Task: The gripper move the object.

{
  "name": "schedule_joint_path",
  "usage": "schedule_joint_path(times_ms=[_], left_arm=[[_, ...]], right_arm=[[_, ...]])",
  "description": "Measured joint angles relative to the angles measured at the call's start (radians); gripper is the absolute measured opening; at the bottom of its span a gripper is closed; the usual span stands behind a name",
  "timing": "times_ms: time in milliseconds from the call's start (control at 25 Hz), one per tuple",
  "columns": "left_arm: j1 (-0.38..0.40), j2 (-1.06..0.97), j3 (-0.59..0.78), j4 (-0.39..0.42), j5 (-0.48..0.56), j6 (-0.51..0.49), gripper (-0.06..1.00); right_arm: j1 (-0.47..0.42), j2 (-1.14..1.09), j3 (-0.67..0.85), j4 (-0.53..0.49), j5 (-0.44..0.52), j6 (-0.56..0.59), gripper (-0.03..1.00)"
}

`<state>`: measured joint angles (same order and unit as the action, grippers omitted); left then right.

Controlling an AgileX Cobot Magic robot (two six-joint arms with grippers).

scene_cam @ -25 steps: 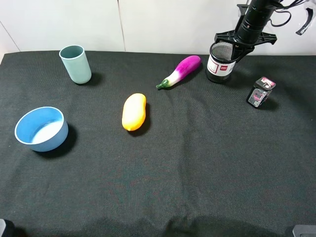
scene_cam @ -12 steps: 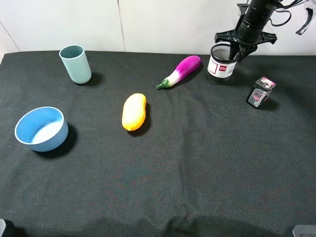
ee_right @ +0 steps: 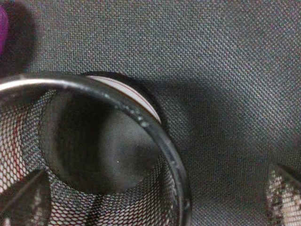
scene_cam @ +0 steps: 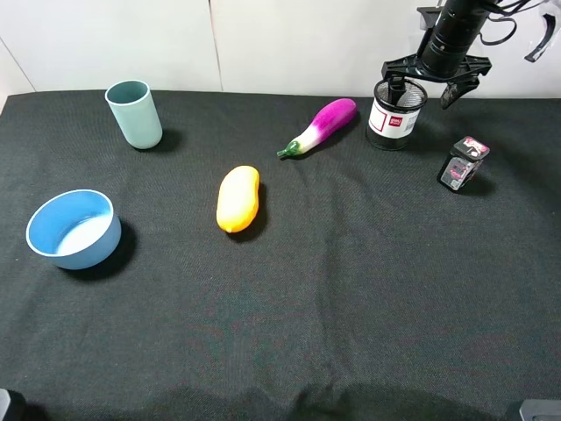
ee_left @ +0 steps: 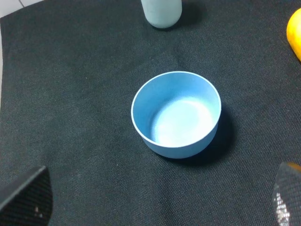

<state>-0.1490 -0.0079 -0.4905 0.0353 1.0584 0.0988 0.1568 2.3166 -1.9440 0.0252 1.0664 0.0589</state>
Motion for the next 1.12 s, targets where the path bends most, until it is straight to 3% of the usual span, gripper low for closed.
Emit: schedule_joint_path(times_ms=[360, 1120], left_arm=[[0.0, 0.0, 0.0, 0.0, 0.0, 0.0, 0.99], [0.0, 0.0, 0.0, 0.0, 0.0, 0.0, 0.99]], right_arm=[[0.0, 0.0, -0.117, -0.002, 0.136, -0.003, 0.69], [0.0, -0.214, -0.109, 0.035, 0.155, -0.004, 0.69]])
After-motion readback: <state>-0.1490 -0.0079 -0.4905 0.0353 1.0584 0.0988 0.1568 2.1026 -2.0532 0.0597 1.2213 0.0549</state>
